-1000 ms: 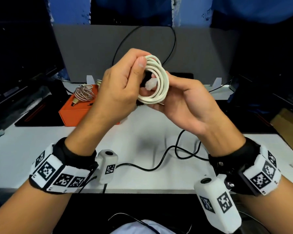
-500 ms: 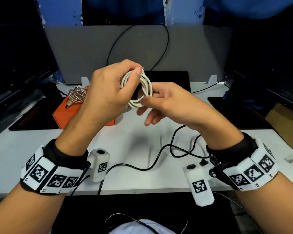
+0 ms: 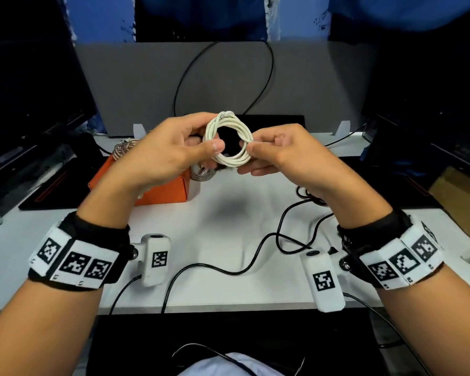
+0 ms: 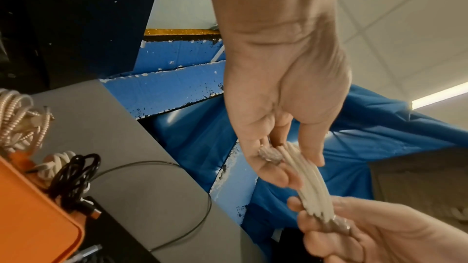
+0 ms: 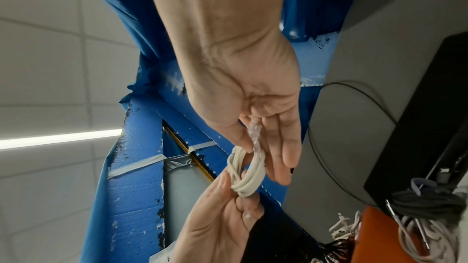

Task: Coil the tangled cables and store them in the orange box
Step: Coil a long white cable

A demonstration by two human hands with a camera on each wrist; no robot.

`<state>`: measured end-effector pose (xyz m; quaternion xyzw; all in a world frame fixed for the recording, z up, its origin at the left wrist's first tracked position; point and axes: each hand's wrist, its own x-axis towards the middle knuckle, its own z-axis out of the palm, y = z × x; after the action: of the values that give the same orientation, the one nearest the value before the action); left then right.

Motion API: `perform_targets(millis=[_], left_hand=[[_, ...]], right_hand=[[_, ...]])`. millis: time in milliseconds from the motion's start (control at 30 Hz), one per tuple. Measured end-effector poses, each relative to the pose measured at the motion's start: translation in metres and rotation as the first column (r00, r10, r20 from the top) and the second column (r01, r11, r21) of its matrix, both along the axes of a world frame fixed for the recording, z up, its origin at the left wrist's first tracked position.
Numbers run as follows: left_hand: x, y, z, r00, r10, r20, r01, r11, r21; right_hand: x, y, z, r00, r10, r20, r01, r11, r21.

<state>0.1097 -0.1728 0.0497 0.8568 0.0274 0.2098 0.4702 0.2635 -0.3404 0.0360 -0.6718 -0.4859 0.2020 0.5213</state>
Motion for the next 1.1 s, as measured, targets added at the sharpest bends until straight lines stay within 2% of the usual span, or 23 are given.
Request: perform_targets(millis=[167,367,567,667,733,767,800,833,900,933,967,1000,1100], left_hand=[[0.01,-0.003,-0.007,0.997,0.075,-0.011,-0.075,0.997,-0.022],[0.005,-0.004,-0.002,0.998,0.048,-0.041,-0.053,0.991,-0.12],[0.005,-0.003,-0.003,0.997,0.029,-0.071,-0.039,0.989,-0.141],[0.006,0.0,-0.003,0.997,0.04,-0.067,-0.05,0.987,-0.153],[0.011,0.006,-0.001,0.996,0.058,-0.061,-0.068,0.982,-0.174],[0.015,0.01,0.0,0.995,0.072,-0.067,-0.083,0.98,-0.182],[0.021,0.015,0.002,0.993,0.085,-0.082,-0.099,0.978,-0.181],[0.028,0.021,0.005,0.99,0.097,-0.106,-0.114,0.98,-0.166],[0.051,0.034,0.007,0.979,0.119,-0.168,-0.14,0.983,-0.12],[0.066,0.041,0.006,0.971,0.134,-0.198,-0.155,0.983,-0.097],[0.082,0.046,0.003,0.961,0.152,-0.231,-0.173,0.982,-0.074],[0.097,0.05,-0.001,0.95,0.169,-0.264,-0.188,0.981,-0.047],[0.138,0.054,-0.021,0.914,0.197,-0.354,-0.164,0.979,0.121]], right_hand=[[0.003,0.006,-0.007,0.997,-0.066,-0.029,0.066,0.998,0.002],[0.0,0.006,-0.009,0.992,0.037,-0.119,-0.047,0.996,-0.08],[0.003,0.006,-0.006,0.979,0.025,-0.204,-0.04,0.997,-0.073],[0.008,0.003,-0.003,0.992,-0.038,-0.122,0.024,0.993,-0.117],[0.013,-0.002,-0.004,0.993,-0.006,0.12,0.035,0.971,-0.238],[0.012,-0.007,-0.004,0.955,0.093,0.28,0.014,0.934,-0.356],[0.007,-0.012,-0.006,0.885,0.246,0.395,-0.015,0.864,-0.504],[0.0,-0.015,-0.01,0.801,0.409,0.437,-0.04,0.765,-0.643],[-0.02,-0.021,-0.026,0.667,0.635,0.39,-0.044,0.556,-0.83],[-0.03,-0.024,-0.037,0.605,0.706,0.368,-0.022,0.477,-0.878],[-0.037,-0.027,-0.047,0.553,0.749,0.363,0.007,0.432,-0.902],[-0.039,-0.029,-0.056,0.522,0.764,0.378,0.029,0.428,-0.903],[-0.023,-0.029,-0.065,0.505,0.711,0.49,0.075,0.53,-0.845]])
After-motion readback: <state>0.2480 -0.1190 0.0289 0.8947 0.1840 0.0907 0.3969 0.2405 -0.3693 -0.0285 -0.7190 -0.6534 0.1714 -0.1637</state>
